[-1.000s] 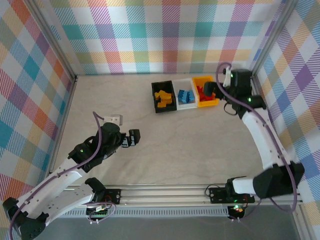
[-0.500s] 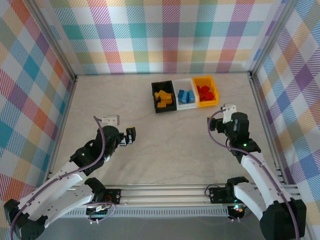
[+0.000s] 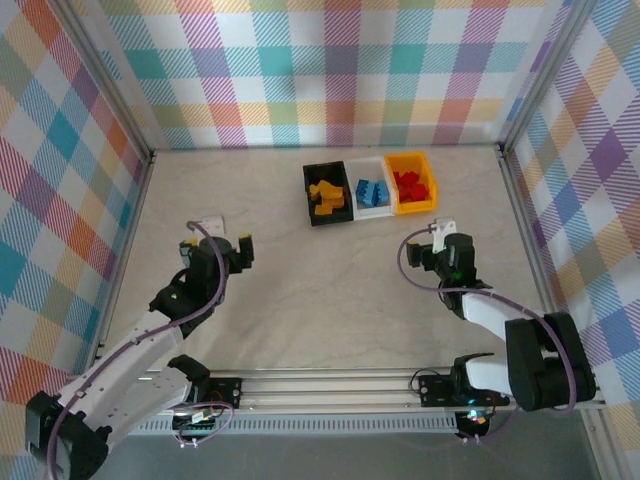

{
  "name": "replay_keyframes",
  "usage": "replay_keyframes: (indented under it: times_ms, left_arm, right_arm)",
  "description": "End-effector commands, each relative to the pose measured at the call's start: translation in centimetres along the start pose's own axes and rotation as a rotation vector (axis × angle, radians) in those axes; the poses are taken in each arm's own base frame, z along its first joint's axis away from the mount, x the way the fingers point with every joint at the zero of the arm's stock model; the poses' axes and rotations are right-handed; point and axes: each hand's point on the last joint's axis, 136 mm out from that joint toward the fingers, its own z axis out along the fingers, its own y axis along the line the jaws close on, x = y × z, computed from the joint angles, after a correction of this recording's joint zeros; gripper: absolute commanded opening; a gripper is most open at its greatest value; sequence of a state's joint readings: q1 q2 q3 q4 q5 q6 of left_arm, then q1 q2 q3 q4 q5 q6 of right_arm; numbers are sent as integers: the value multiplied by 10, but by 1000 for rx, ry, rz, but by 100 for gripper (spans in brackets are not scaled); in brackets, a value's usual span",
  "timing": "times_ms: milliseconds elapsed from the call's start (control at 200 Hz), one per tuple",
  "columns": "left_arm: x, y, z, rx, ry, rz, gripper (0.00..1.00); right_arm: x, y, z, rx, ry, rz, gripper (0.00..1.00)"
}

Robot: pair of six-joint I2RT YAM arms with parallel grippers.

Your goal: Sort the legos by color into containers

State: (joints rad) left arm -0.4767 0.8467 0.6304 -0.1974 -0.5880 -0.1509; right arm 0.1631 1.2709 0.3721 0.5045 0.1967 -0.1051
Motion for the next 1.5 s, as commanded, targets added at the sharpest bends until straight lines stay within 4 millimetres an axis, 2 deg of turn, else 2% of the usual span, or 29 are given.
replay_keyframes:
  times_ms: [0,120,185,265,395,585,815,1260,1355,1495]
  left_arm:
    - [-14,21,13,-33,-45,-62,100]
    - [-10,48,36,-112,-28,-74,100]
    - [-4,52,51,-118,-14,-73,100]
    - [3,48,70,-94,-13,-94,100]
    - [29,47,100,-128,38,-36,100]
    - [47,43,124,-123,28,9,100]
    - [57,36,137,-94,-7,0,100]
    - [81,24,130,5,-86,16,100]
    - [80,19,130,11,-91,35,100]
    - [79,23,133,-14,-81,27,100]
  right_arm:
    - [-31,1,4,-10,-141,-18,100]
    - [-28,1,9,-15,-140,-22,100]
    - [-28,0,12,-16,-131,-12,100]
    - [-29,-1,15,-17,-122,-2,100]
    - [-28,-3,16,-25,-152,21,100]
    - [-27,-1,19,-36,-148,21,100]
    - [-25,-1,23,-35,-143,21,100]
    - [-24,2,12,-48,-207,15,100]
    - [-24,4,8,-59,-234,9,100]
    - [-22,7,2,-74,-270,-2,100]
